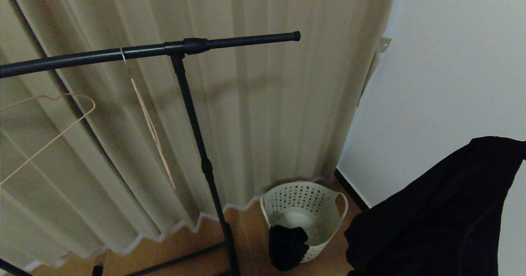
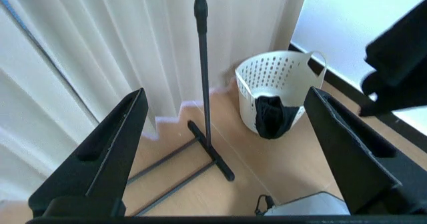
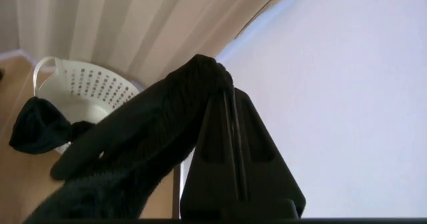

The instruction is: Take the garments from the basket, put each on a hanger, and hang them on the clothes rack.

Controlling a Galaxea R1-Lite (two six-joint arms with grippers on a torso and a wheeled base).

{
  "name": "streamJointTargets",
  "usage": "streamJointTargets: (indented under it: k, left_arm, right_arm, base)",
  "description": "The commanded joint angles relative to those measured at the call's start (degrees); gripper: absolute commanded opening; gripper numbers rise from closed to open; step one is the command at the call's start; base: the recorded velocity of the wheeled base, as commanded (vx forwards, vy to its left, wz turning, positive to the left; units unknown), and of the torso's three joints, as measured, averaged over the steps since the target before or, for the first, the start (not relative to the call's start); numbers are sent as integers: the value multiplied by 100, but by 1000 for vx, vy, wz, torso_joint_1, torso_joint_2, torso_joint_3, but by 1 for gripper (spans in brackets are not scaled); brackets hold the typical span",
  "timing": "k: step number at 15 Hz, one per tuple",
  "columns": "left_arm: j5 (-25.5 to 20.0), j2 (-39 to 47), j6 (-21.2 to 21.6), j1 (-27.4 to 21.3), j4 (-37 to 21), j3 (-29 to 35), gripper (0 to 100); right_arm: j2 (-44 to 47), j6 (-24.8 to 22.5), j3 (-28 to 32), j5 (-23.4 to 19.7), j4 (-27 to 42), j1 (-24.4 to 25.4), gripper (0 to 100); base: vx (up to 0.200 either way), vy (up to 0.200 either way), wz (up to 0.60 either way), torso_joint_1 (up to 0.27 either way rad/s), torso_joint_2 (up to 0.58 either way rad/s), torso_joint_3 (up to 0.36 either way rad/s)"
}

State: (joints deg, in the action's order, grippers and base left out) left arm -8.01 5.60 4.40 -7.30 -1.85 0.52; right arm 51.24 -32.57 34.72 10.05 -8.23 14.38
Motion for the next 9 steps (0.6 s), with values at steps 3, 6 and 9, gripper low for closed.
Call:
streamJointTargets:
  k: [3, 6, 9]
  left_arm:
    - [1, 12, -1, 1, 1, 0, 100]
    - [1, 12, -1, 1, 1, 0, 100]
    - [1, 12, 26, 1, 1, 0, 100]
  right_arm:
    - [18, -3, -44, -257, 14, 3, 0]
    - [18, -3, -71, -284, 14, -6, 0]
    - [9, -12, -97, -275, 5, -6, 0]
  base:
    - [0, 0, 0, 7, -9, 196]
    - [0, 0, 0, 152, -346, -45]
    - [0, 0, 0, 180, -398, -198]
